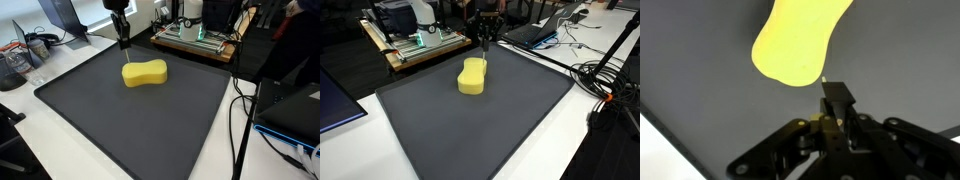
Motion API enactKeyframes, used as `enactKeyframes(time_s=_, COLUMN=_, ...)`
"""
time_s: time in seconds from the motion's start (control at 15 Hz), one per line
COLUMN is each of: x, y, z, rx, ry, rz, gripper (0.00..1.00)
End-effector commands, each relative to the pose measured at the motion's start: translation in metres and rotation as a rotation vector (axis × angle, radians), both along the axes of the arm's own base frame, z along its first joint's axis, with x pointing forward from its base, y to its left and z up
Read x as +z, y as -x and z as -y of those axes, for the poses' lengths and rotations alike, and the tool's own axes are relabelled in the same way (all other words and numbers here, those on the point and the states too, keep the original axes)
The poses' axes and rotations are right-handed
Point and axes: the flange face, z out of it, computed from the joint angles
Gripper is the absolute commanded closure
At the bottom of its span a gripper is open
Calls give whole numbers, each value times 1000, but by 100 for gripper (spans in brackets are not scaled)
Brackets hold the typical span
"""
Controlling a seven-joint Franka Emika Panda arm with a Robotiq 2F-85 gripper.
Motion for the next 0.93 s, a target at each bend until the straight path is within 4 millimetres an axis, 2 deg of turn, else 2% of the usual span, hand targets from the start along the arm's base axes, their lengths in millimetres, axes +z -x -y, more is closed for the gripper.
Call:
enactKeyframes(time_s=0.0, x=-13, y=-20, z=-31, rx=-27, ry=96, rz=-8, gripper=97)
enactKeyframes(time_s=0.4, x=-47, y=-38, z=-87, rx=1, ry=256, rz=-40, gripper=97)
enactKeyframes(time_s=0.87, x=-89, y=-42, z=-156, rx=102, ry=542, rz=-63, gripper=97)
